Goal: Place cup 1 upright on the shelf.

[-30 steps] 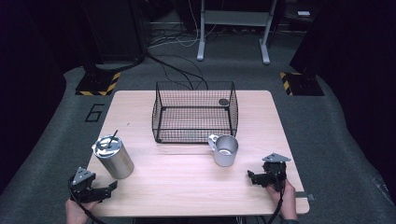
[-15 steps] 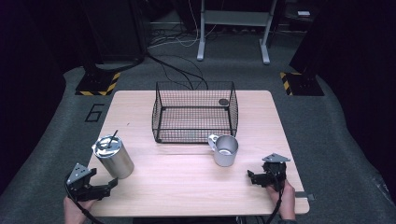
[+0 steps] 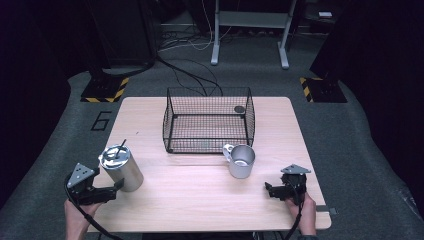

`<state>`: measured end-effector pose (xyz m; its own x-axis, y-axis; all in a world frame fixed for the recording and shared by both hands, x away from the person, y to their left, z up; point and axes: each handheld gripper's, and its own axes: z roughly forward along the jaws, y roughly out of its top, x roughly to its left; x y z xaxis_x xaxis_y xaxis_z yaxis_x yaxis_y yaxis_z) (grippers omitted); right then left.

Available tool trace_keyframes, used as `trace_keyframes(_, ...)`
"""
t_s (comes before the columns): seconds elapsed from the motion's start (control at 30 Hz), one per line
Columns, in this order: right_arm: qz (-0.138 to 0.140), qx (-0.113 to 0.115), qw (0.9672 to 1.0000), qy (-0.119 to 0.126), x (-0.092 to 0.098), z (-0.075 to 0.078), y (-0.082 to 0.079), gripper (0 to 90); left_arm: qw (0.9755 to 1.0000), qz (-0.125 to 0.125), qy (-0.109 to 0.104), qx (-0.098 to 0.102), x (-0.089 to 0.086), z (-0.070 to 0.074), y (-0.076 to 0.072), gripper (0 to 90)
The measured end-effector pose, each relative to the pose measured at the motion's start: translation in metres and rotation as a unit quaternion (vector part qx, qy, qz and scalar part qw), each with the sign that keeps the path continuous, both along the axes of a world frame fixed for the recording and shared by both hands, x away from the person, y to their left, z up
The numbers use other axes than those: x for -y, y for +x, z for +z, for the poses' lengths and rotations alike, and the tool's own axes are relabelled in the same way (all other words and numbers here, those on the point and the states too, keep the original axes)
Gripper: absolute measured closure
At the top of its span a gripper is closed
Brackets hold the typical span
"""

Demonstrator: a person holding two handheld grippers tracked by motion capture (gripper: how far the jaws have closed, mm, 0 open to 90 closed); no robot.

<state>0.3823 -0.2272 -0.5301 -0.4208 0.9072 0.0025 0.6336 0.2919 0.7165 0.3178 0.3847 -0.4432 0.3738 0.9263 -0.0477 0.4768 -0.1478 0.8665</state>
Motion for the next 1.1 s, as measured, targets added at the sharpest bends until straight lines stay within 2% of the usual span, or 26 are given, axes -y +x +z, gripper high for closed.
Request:
trace_keyframes(0.33, 0.001, 0.001, 1.0, 0.001, 0.0, 0.0, 0.0, 0.0, 0.9998, 0.0, 0.01, 0.017, 0.005, 0.013, 0.013, 0.0)
trace_keyframes(0.53, 0.001, 0.001, 1.0, 0.0, 0.0, 0.0, 0.0, 0.0, 0.9998, -0.002, 0.009, 0.02, 0.007, 0.014, 0.019, 0.0)
trace_keyframes(0.6, 0.001, 0.001, 1.0, -0.001, 0.0, 0.0, 0.0, 0.0, 0.9997, 0.001, 0.002, 0.023, 0.01, 0.014, 0.023, 0.0)
trace_keyframes(0.67, 0.003, 0.001, 1.0, -0.002, 0.001, 0.0, 0.0, 0.0, 0.9998, -0.003, 0.008, 0.02, 0.011, 0.016, 0.026, 0.0)
trace_keyframes(0.73, -0.001, 0.001, 1.0, 0.001, 0.0, 0.0, 0.0, 0.0, 0.9997, 0.001, 0.003, 0.025, 0.012, 0.015, 0.027, 0.0)
trace_keyframes(0.77, -0.001, 0.001, 1.0, 0.001, 0.0, 0.0, 0.0, 0.0, 0.9997, -0.003, 0.007, 0.023, 0.012, 0.016, 0.028, 0.0)
trace_keyframes(1.1, 0.001, 0.001, 1.0, -0.001, 0.0, 0.0, 0.0, 0.0, 0.9995, 0.009, 0.005, 0.03, 0.018, 0.015, 0.037, 1.7)
